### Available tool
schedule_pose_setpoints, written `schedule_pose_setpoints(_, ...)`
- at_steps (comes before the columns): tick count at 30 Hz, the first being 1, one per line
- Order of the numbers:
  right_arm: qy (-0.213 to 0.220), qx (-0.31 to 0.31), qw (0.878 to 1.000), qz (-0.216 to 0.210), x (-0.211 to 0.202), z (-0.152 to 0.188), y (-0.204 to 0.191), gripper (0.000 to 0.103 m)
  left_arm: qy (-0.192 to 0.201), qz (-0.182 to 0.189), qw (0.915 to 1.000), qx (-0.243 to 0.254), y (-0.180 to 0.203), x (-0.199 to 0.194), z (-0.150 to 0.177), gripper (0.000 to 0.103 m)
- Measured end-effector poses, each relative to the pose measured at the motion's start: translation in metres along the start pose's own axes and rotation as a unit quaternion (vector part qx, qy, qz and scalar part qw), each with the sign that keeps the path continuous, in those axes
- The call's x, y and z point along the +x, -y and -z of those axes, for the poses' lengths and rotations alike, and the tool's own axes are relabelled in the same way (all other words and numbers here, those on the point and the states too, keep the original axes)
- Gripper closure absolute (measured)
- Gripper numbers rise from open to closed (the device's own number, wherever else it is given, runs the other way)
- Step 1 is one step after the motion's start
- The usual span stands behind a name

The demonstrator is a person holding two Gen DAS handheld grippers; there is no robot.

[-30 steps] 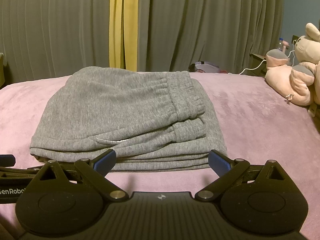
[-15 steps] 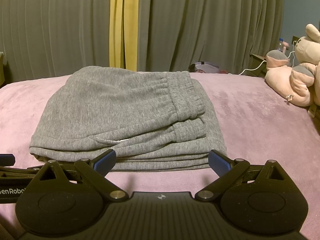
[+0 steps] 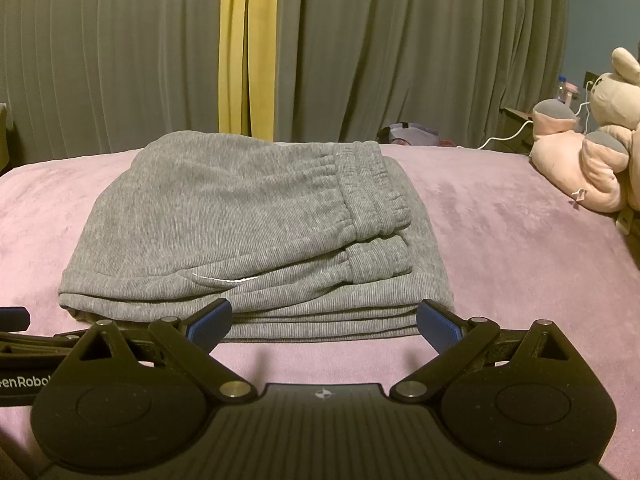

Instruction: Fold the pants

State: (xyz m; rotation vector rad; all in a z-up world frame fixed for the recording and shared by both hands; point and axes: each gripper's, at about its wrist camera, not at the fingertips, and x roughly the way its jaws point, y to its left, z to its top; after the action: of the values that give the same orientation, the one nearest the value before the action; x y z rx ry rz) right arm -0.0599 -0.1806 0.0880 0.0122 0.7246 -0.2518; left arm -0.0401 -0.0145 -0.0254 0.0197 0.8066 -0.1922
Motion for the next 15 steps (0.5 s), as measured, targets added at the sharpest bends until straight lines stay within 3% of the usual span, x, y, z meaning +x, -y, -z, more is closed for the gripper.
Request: schedule_pose_setpoints(15, 0.001, -0.001, 1.0, 0.001, -0.0001, -0.0002, -0.0007, 0.004, -0.002, 0.002, 1.0, 0.004, -0.0006, 0.0003, -0.0005, 0.001)
